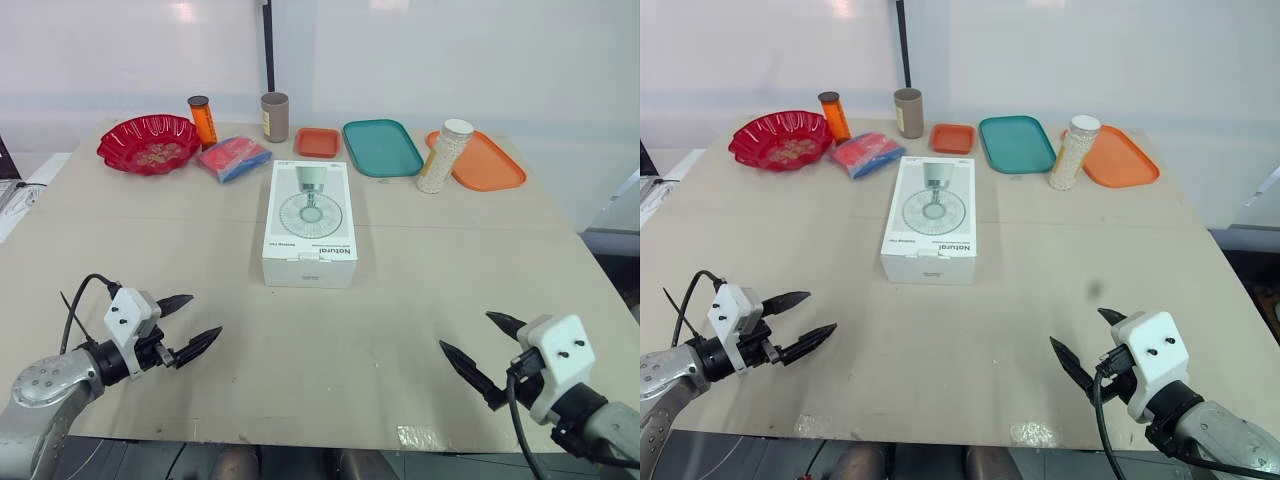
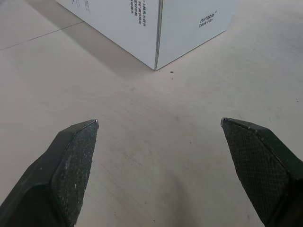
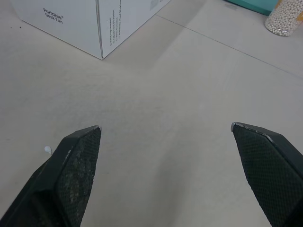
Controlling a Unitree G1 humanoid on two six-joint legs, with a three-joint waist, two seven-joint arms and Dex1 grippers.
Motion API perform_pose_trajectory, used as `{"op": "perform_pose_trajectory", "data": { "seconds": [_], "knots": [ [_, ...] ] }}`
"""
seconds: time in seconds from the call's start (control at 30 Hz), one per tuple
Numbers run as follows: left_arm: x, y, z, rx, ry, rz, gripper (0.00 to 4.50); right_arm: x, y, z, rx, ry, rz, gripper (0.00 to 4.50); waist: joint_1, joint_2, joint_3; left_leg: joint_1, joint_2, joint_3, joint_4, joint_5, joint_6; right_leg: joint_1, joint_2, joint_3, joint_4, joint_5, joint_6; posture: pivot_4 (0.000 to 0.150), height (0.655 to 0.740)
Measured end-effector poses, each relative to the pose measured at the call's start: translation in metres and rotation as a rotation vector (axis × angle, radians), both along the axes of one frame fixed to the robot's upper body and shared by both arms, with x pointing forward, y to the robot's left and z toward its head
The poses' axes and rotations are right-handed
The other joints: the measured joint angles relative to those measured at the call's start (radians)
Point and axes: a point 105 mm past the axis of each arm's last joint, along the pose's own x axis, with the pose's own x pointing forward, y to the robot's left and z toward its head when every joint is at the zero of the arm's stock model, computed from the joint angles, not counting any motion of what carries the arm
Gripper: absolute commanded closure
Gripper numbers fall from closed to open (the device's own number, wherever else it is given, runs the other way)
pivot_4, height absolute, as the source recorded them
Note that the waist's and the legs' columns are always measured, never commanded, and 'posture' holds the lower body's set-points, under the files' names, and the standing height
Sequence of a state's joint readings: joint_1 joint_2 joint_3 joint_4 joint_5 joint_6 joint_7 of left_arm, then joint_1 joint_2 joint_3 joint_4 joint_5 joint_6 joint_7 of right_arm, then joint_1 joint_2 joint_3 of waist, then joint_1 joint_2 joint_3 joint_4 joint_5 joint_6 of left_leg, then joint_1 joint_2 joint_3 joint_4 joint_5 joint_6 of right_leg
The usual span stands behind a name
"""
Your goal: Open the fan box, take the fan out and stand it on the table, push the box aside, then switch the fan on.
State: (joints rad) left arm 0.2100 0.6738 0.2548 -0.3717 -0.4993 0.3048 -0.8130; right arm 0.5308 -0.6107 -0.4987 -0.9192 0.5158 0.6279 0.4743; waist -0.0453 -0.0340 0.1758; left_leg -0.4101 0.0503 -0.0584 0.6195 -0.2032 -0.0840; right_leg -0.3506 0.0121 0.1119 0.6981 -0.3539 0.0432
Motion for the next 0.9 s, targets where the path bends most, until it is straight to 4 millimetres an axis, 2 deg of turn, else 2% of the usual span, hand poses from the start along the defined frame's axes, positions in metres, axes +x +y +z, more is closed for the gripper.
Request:
{"op": "perform_pose_trajectory", "data": {
  "seconds": [0.9],
  "knots": [
    [-0.0041, -0.0021, -0.002, 0.022, -0.009, -0.032, 0.09, -0.0015, 0.0065, -0.0023, 0.017, 0.01, 0.02, 0.0, 0.0, 0.0, 0.0, 0.001, 0.0, 0.0, 0.0, 0.0, 0.0, 0.0, 0.0, 0.0, 0.0, 0.0, 0.0, 0.15, 0.74]
  ]
}}
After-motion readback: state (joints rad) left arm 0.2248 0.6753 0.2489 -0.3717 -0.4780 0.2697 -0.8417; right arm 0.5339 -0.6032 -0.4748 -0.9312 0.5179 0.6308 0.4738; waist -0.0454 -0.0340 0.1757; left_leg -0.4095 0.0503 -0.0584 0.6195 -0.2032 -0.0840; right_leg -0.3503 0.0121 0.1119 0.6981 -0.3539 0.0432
